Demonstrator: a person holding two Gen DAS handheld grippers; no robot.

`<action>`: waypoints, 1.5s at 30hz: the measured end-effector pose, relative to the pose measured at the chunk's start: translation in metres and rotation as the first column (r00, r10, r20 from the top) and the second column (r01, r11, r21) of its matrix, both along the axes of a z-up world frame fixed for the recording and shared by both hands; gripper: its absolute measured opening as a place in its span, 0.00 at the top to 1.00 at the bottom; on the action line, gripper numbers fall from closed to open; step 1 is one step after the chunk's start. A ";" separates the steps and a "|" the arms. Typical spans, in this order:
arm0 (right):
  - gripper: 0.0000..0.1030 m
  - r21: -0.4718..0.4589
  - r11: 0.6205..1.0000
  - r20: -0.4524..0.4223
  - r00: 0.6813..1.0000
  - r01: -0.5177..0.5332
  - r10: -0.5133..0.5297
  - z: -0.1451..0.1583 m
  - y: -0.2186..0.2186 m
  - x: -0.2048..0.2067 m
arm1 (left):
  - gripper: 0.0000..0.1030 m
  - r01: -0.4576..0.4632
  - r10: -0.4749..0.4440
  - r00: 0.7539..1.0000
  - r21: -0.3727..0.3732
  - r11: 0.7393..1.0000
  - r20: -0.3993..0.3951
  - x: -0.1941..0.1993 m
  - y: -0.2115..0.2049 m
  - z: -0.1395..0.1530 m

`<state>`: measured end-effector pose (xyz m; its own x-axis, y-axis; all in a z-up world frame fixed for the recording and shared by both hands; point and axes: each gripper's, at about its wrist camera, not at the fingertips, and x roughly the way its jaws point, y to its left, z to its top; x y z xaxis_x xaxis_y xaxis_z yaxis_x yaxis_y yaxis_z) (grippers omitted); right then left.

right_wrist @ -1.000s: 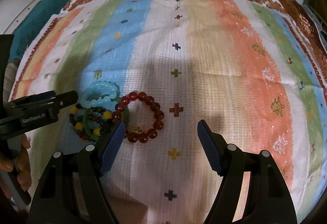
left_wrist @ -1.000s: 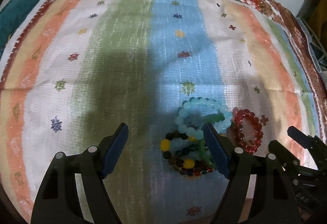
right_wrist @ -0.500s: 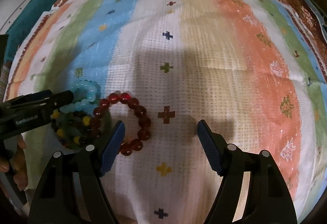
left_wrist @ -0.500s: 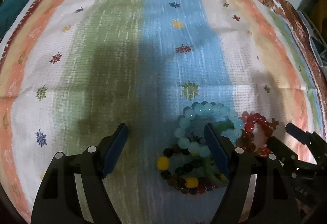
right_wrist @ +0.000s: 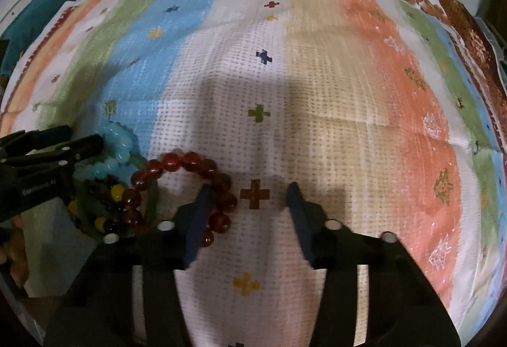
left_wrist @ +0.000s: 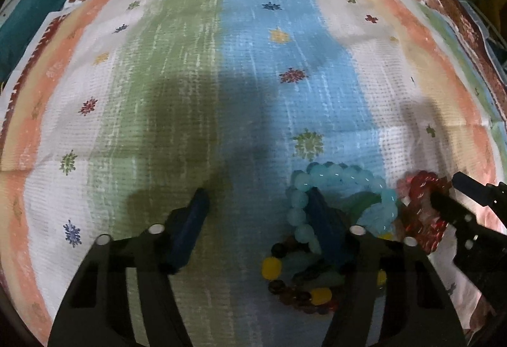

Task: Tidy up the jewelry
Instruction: 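Grasp the red bead bracelet with the right gripper while the left gripper grasps the light blue bracelet, then carry both bracelets over the silver tin and open both grippers to drop them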

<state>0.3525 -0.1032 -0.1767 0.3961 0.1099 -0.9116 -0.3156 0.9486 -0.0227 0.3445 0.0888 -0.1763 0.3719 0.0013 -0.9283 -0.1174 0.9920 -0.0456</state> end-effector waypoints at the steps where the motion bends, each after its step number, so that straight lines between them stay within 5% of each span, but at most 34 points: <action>1: 0.76 -0.004 1.000 0.003 1.000 0.003 -0.003 0.000 -0.001 -0.001 | 0.54 -0.003 0.003 1.000 0.006 1.000 0.000 0.000 0.002 0.000; 3: 0.84 -0.001 1.000 0.004 1.000 0.005 -0.005 0.000 -0.004 -0.001 | 0.79 -0.013 0.013 1.000 0.022 1.000 -0.002 -0.001 0.006 0.000; 5: 0.84 0.004 1.000 0.001 1.000 0.000 0.000 0.000 -0.006 -0.001 | 0.89 -0.023 0.023 1.000 0.025 0.999 -0.008 -0.003 0.012 0.001; 45: 0.86 0.113 0.990 0.155 0.986 -0.087 0.069 0.095 -0.002 -0.072 | 0.89 0.015 -0.009 0.991 -0.042 0.999 0.137 -0.076 -0.021 0.109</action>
<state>0.2810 -0.1051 -0.0817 0.5135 0.2498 -0.8209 -0.3902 0.9201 0.0359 0.2690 0.0679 -0.0669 0.4947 -0.0429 -0.8680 -0.0953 0.9901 -0.1032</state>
